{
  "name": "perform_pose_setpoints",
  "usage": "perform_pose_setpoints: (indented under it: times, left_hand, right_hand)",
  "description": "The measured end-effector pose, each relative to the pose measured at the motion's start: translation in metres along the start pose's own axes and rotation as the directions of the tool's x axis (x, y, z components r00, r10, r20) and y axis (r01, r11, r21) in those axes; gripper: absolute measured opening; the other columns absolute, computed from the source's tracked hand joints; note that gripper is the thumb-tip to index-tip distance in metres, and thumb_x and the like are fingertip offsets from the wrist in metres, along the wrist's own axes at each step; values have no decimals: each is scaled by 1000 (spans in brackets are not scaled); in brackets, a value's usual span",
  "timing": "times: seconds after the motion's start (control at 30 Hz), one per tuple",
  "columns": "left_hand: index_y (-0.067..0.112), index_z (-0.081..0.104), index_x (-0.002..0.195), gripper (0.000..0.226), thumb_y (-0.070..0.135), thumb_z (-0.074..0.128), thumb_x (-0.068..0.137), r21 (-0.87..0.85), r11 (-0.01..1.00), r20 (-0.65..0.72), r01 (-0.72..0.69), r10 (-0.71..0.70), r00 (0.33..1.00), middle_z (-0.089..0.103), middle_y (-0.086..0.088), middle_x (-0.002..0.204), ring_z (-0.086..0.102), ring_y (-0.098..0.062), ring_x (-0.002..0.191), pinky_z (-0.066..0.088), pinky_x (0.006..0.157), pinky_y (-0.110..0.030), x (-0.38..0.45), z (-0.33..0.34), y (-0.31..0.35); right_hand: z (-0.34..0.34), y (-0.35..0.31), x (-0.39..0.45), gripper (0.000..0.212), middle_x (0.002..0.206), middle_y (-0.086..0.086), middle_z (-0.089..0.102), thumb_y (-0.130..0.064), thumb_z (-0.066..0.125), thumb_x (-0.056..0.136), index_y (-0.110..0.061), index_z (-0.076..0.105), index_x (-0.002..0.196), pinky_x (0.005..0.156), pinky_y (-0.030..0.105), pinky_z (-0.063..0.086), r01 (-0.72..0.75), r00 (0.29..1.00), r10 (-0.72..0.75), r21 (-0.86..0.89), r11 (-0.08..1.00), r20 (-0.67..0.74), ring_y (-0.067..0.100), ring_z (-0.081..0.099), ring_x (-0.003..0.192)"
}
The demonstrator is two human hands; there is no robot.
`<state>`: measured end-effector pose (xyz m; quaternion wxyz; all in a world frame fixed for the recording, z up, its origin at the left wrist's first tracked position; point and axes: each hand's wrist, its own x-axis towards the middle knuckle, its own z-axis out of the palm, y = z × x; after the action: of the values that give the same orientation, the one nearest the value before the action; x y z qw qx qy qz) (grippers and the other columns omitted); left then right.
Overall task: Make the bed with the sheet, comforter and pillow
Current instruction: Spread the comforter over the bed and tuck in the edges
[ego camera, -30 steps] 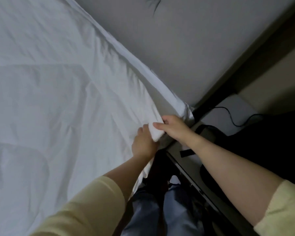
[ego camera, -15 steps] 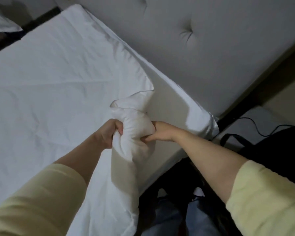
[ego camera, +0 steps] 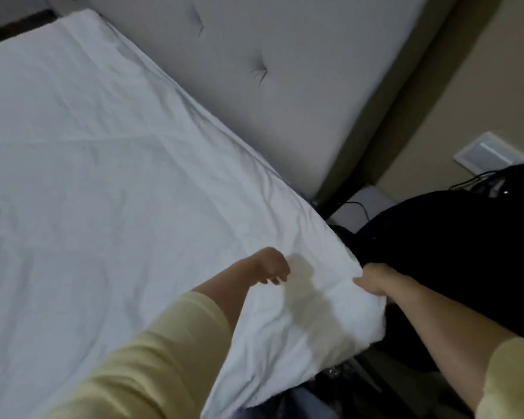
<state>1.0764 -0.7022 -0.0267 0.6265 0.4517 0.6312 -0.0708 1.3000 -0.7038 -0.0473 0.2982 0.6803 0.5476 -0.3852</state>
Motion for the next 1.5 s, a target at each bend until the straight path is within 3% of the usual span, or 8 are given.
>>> perform_pose_setpoints:
  times: [0.17, 0.33, 0.53, 0.77, 1.0, 1.13, 1.3, 1.5]
  left_hand:
    - [9, 58, 107, 19, 3, 46, 94, 84, 993, -67, 79, -74, 995, 60, -14, 100, 54, -1, 43, 35, 38, -8, -10, 5, -42]
    - [0, 62, 106, 23, 3, 44, 91, -63, 986, -355, 152, -164, 920, 60, -15, 96, 55, -22, 65, 38, 49, -23, -13, -63, -87]
    - [8, 52, 128, 37, 8, 48, 91, -63, 996, -469, 70, -91, 879, 60, -15, 123, 59, -31, 110, 46, 84, -31, 36, -114, -83]
    - [18, 37, 135, 48, 21, 50, 89, 247, 968, -267, -48, 116, 957, 62, -9, 93, 57, -29, 105, 40, 93, -36, 109, -105, -59]
    - [14, 44, 130, 48, 25, 55, 85, 686, 701, -222, -194, 456, 862, 41, -4, 138, 45, -26, 119, 38, 92, -35, 139, -94, -59]
    - [22, 23, 148, 74, 38, 59, 86, 795, 554, -45, -247, 460, 887, 25, -3, 154, 42, -28, 122, 43, 92, -37, 163, -69, -32]
    - [14, 62, 112, 36, 41, 53, 90, 841, 540, -207, 41, 250, 946, 64, -8, 117, 60, -27, 111, 44, 83, -31, 163, -95, -19]
    - [17, 62, 89, 26, 42, 55, 83, 769, 616, -314, 169, 135, 940, 63, -2, 91, 59, -24, 91, 36, 69, -26, 115, -119, -31]
  right_hand:
    - [3, -28, 7, 48, 141, 16, 46, -29, 44, 98, -3, 39, 139, 97, 30, 42, 146, 986, -144, 20, 989, -88, 31, 48, 126]
    - [-10, -94, 41, 58, 150, 16, 34, -29, 46, 97, -1, 28, 145, 106, 34, 35, 256, 957, -236, 107, 961, -169, 32, 37, 136]
    - [-14, -131, 121, 94, 153, 20, 26, -34, 66, 86, 2, 7, 149, 111, 38, 31, 30, 976, 25, 247, 969, -215, 36, 31, 139]
    - [21, -176, 182, 63, 136, 19, 49, -11, 62, 85, -5, 35, 142, 86, 38, 51, -79, 989, 137, 585, 808, -55, 38, 53, 120]
    - [31, -174, 178, 26, 65, 10, 50, 25, 43, 69, 1, 54, 70, 52, 25, 36, 11, 995, -93, 844, 536, 46, 19, 48, 60]
    - [12, -153, 180, 35, 69, 9, 48, 27, 37, 72, -3, 53, 77, 51, 26, 37, 77, 975, -220, 903, 422, 20, 21, 48, 65]
    - [22, -127, 170, 66, 138, 10, 39, -16, 67, 82, -15, 34, 139, 93, 36, 46, 91, 990, -125, 395, 914, 62, 30, 48, 122]
    - [59, -174, 166, 20, 119, 20, 62, -7, 47, 92, -6, 64, 102, 89, 36, 49, 296, 955, -287, 198, 934, -72, 34, 59, 113]
